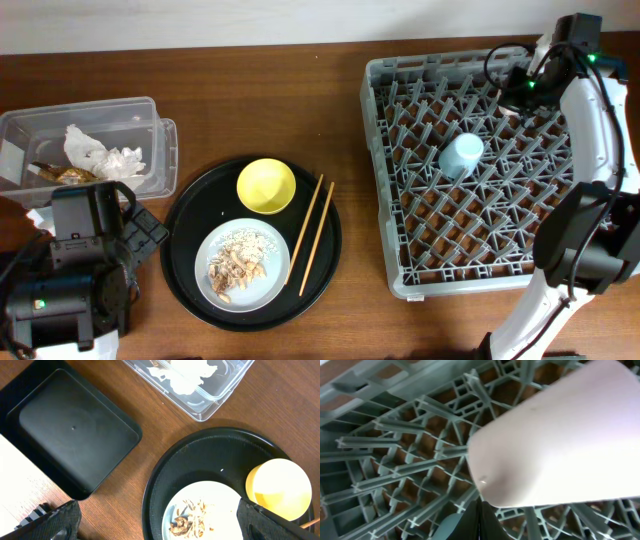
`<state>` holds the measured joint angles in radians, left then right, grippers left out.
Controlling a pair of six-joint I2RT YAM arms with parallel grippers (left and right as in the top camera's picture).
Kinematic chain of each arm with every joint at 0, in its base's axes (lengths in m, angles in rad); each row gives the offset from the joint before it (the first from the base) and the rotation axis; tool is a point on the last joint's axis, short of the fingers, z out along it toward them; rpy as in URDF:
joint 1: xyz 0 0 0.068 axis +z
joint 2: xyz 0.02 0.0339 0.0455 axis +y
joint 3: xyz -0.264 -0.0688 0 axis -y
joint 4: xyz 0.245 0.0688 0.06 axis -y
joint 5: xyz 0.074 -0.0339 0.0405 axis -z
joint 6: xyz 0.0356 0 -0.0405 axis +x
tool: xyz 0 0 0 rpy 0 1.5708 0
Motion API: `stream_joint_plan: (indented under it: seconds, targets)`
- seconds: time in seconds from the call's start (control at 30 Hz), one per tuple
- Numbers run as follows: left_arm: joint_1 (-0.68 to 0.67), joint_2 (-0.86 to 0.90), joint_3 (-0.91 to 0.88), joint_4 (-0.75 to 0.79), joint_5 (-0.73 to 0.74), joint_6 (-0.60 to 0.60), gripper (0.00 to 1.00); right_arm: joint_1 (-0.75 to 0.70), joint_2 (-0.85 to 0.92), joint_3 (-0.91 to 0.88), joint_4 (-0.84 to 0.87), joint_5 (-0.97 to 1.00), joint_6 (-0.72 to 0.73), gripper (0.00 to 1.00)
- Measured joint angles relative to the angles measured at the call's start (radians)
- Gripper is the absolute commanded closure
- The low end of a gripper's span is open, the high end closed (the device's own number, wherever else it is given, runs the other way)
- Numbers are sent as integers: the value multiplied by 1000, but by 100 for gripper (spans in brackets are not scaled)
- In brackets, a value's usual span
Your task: Sort waste into correct bins and load items into the dishwasher rack
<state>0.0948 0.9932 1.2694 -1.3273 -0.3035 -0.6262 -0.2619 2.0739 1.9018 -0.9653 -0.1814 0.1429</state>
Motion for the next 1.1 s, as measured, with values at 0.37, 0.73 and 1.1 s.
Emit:
stream_joint_plan:
  seconds: [0.37, 0.73, 1.1]
  targets:
    - [0, 0, 0, 0, 0, 0, 1, -83, -27, 145, -4, -2, 92, 86]
    - [0, 0, 0, 0, 0, 0, 1, -178, 37, 151, 80, 4, 153, 85]
    - [0, 0, 0, 0, 0, 0, 1, -96, 109, 151, 45, -86, 160, 93]
